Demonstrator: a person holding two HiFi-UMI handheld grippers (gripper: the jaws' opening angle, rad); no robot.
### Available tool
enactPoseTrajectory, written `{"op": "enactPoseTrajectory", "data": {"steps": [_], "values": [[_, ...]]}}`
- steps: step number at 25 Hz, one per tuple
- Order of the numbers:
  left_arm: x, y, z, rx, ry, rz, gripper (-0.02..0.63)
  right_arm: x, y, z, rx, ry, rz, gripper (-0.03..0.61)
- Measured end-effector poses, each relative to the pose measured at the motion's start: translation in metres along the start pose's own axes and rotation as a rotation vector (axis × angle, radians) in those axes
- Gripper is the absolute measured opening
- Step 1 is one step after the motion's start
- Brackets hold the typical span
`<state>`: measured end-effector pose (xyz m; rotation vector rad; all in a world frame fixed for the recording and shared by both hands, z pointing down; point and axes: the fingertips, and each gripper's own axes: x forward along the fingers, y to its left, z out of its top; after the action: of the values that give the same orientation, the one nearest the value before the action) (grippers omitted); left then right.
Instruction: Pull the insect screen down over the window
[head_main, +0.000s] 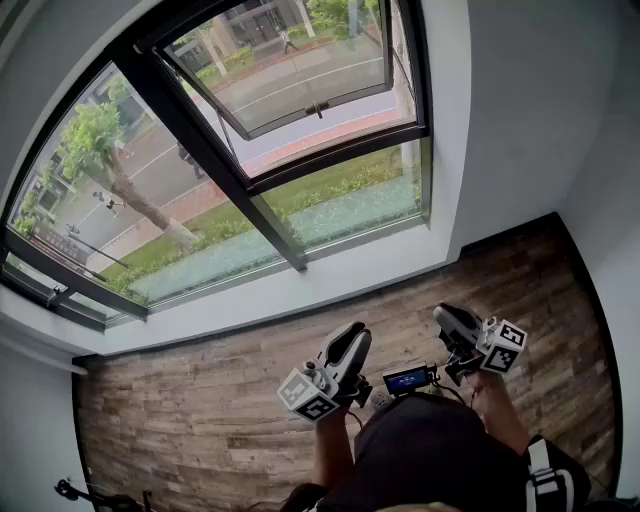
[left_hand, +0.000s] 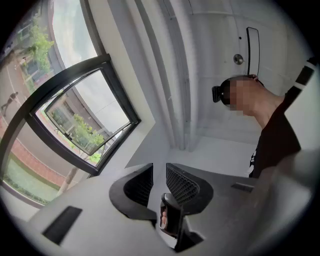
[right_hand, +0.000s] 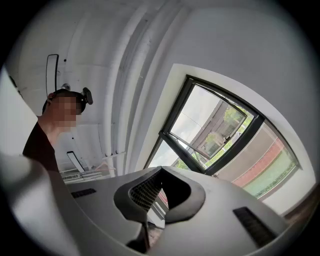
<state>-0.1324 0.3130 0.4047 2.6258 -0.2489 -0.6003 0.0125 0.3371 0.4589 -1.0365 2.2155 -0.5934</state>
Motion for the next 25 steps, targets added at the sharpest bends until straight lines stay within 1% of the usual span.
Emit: {"op": "enactPoseTrajectory", "data": {"steps": [4, 13, 15, 18, 19, 22, 24, 25], "values": [[-0.005, 0.002, -0.006, -0.004, 0.013, 0.004, 0.075, -0.002, 0.002, -0.007, -0.004, 0.013, -0.007, 0.006], [-0.013, 0.010, -0.006, -0.013, 0.003, 0.010, 0.075, 0.007, 0.005, -0.014, -0.026, 0.046, -0.014, 0.006], [-0.014, 0.011, -0.003, -0.022, -0.001, 0.015, 0.075, 0.010, 0.003, -0.014, -0.034, 0.047, -0.030, 0.006], [-0.014, 0.010, 0.008, -0.039, -0.029, 0.013, 0.075, 0.011, -0.001, -0.016, -0.054, 0.052, -0.066, 0.008], [-0.016, 0.011, 0.010, -0.040, -0.037, 0.011, 0.080, 0.013, -0.002, -0.017, -0.058, 0.055, -0.073, 0.008], [-0.023, 0.019, 0.016, -0.045, -0.049, 0.014, 0.139, 0.020, -0.004, -0.021, -0.071, 0.067, -0.078, 0.008], [-0.030, 0.028, 0.016, -0.035, -0.043, 0.040, 0.161, 0.029, -0.002, -0.024, -0.078, 0.077, -0.072, 0.008], [-0.034, 0.033, 0.015, -0.024, -0.033, 0.059, 0.161, 0.034, 0.000, -0.026, -0.079, 0.081, -0.066, 0.008]]}}
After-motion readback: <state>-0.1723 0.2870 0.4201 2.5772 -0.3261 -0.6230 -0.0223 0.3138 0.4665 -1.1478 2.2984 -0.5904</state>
